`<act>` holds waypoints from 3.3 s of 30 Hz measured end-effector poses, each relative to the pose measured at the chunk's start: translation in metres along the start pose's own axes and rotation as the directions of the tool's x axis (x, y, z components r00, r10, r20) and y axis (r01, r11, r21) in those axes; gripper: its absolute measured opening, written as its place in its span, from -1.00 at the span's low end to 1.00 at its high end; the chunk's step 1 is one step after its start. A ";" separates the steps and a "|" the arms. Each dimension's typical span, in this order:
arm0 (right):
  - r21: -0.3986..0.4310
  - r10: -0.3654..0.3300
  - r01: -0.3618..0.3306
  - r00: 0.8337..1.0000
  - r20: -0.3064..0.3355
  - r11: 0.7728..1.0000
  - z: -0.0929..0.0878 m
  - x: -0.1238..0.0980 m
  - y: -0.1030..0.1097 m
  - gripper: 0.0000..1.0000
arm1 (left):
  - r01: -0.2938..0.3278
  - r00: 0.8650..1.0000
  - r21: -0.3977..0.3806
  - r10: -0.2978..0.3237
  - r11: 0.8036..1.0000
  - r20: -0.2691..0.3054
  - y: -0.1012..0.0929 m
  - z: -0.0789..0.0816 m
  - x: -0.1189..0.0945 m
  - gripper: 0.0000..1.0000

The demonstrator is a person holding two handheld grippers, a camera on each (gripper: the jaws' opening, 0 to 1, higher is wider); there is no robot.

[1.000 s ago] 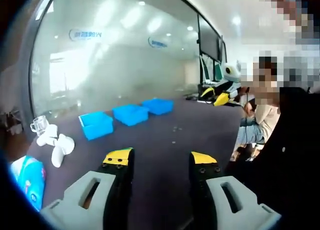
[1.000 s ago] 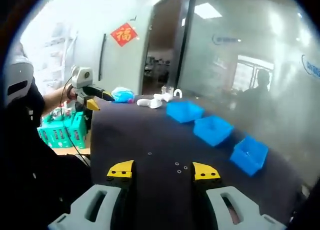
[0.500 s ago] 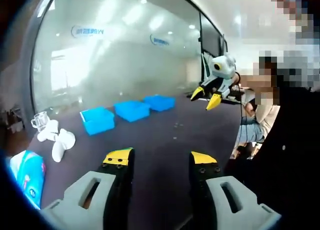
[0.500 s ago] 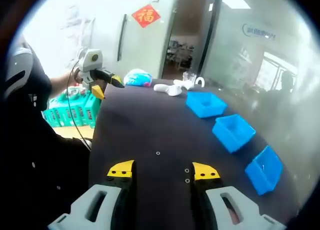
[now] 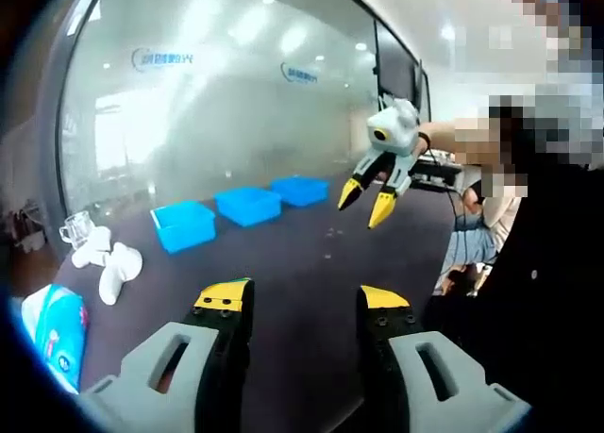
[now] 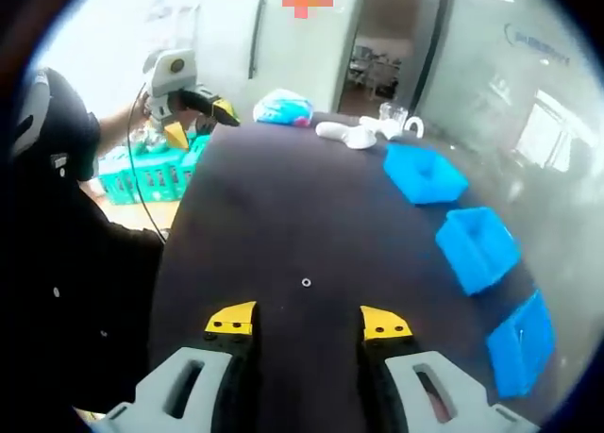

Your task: Sort the screws, nuts, and washers into the corresponding bins

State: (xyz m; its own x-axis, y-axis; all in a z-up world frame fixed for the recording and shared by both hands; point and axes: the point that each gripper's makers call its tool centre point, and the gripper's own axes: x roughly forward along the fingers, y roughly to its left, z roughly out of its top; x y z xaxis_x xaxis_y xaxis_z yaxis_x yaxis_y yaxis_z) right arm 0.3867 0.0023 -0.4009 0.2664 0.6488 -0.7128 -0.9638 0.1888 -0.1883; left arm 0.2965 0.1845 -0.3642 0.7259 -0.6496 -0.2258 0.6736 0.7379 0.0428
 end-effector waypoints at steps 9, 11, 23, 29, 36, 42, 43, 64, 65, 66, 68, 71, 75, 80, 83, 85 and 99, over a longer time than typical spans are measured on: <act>-0.052 0.081 -0.086 0.993 -0.087 0.995 0.005 0.027 0.004 -0.30 | 0.003 1.000 -0.004 -0.003 1.000 -0.012 -0.002 -0.004 -0.001 -0.16; -0.062 0.096 -0.102 0.990 -0.105 0.993 0.006 0.032 0.005 -0.32 | 0.003 1.000 -0.004 -0.003 1.000 -0.015 -0.002 -0.005 -0.002 -0.16; -0.074 0.150 -0.168 0.967 -0.204 0.983 0.002 0.054 0.009 -0.48 | 0.005 1.000 0.002 -0.005 1.000 -0.023 -0.004 -0.002 -0.004 -0.16; -0.058 0.154 -0.172 0.960 -0.234 0.983 0.000 0.062 0.004 -0.57 | 0.005 1.000 0.005 -0.005 1.000 -0.019 -0.005 0.001 -0.004 -0.16; -0.050 0.166 -0.184 0.956 -0.242 0.982 -0.001 0.068 0.006 -0.65 | 0.006 1.000 -0.003 -0.006 1.000 -0.013 -0.007 0.001 -0.007 -0.17; -0.037 0.181 -0.196 0.952 -0.248 0.980 -0.005 0.071 0.006 -0.70 | -0.002 1.000 -0.008 0.002 1.000 -0.015 -0.007 0.000 -0.010 -0.18; -0.040 0.180 -0.195 0.952 -0.246 0.980 -0.004 0.072 0.006 -0.70 | -0.002 1.000 -0.011 0.001 1.000 -0.014 -0.007 0.000 -0.011 -0.18; -0.062 0.171 -0.194 0.949 -0.266 0.979 -0.005 0.073 0.017 -0.97 | -0.003 1.000 -0.017 0.003 1.000 -0.004 -0.012 0.002 -0.016 -0.19; -0.060 0.174 -0.196 0.948 -0.265 0.979 -0.005 0.072 0.018 -0.99 | -0.003 1.000 -0.017 0.003 1.000 -0.003 -0.012 0.002 -0.016 -0.19; -0.056 0.177 -0.198 0.948 -0.263 0.979 -0.005 0.071 0.019 -0.99 | -0.004 1.000 -0.017 0.004 1.000 -0.001 -0.012 0.003 -0.016 -0.19; -0.051 0.179 -0.198 0.951 -0.253 0.979 -0.005 0.069 0.021 -0.99 | -0.008 1.000 -0.015 0.008 1.000 0.002 -0.011 0.004 -0.017 -0.19; -0.041 0.183 -0.198 0.955 -0.234 0.979 -0.005 0.066 0.025 -0.99 | -0.012 1.000 -0.016 0.012 1.000 0.005 -0.010 0.004 -0.017 -0.19; -0.029 0.180 -0.190 0.962 -0.207 0.981 -0.005 0.059 0.027 -0.99 | -0.013 1.000 -0.017 0.013 1.000 0.009 -0.010 0.006 -0.017 -0.20; -0.003 0.139 -0.141 0.982 -0.131 0.990 0.003 0.046 0.021 -0.99 | -0.015 1.000 -0.014 0.016 1.000 0.018 -0.008 0.010 -0.016 -0.20; 0.024 0.093 -0.092 0.994 -0.051 0.995 0.014 0.033 0.012 -0.99 | -0.021 0.999 -0.014 0.022 1.000 0.029 -0.006 0.014 -0.015 -0.20; 0.051 0.051 -0.052 0.999 0.013 0.997 0.021 0.024 0.006 -0.99 | -0.025 0.999 -0.015 0.025 1.000 0.036 -0.005 0.017 -0.015 -0.20; 0.277 -0.256 0.153 0.885 0.388 0.949 0.048 -0.042 -0.033 -0.99 | -0.066 0.996 -0.013 0.067 0.998 0.065 0.008 0.029 -0.022 -0.21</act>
State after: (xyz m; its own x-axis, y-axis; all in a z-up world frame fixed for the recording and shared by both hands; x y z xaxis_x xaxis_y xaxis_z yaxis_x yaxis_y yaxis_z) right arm 0.4084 0.0047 -0.3323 0.4874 0.8122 -0.3206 -0.8701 0.4824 -0.1009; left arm 0.2904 0.1996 -0.3307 0.7768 -0.6095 -0.1585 0.6223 0.7815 0.0447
